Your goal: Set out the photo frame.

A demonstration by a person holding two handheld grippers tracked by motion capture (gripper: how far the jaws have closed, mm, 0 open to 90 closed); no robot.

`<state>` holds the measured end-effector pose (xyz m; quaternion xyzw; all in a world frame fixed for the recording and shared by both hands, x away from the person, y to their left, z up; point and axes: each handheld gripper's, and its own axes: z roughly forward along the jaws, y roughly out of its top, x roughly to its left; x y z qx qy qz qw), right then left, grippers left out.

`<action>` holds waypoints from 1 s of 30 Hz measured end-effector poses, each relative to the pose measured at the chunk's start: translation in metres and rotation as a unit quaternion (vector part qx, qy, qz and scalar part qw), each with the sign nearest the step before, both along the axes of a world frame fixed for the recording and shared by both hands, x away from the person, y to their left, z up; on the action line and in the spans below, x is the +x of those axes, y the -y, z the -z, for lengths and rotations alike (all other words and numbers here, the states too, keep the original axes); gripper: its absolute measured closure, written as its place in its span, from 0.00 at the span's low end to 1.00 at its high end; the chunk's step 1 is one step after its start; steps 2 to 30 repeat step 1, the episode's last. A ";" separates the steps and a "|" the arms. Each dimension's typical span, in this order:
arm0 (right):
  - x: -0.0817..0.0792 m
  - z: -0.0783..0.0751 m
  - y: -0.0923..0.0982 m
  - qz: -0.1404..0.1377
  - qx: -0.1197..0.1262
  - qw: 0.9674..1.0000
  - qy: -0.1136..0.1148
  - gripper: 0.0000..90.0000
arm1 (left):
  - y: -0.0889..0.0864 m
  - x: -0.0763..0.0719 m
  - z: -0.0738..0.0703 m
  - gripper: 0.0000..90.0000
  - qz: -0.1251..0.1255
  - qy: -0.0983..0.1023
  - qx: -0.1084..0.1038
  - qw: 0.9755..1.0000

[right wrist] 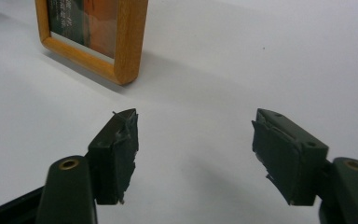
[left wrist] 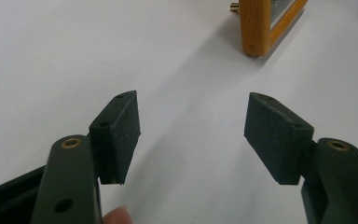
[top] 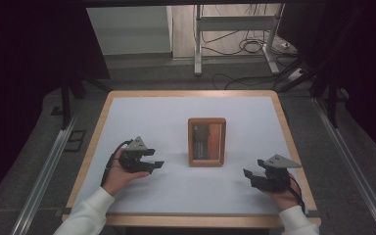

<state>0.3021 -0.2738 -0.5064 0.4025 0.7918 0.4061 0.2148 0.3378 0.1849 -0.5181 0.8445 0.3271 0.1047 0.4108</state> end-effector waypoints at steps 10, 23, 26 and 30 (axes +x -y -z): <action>0.000 0.000 0.000 -0.001 -0.001 1.000 0.001 0.33 | 0.000 0.000 0.000 0.39 0.000 0.000 0.001 1.000; 0.000 0.000 0.000 -0.001 -0.001 1.000 0.001 0.33 | 0.000 0.000 0.000 0.39 0.000 0.000 0.001 1.000; 0.000 0.000 0.000 -0.001 -0.001 1.000 0.001 0.33 | 0.000 0.000 0.000 0.39 0.000 0.000 0.001 1.000; 0.000 0.000 0.000 -0.001 -0.001 1.000 0.001 0.33 | 0.000 0.000 0.000 0.39 0.000 0.000 0.001 1.000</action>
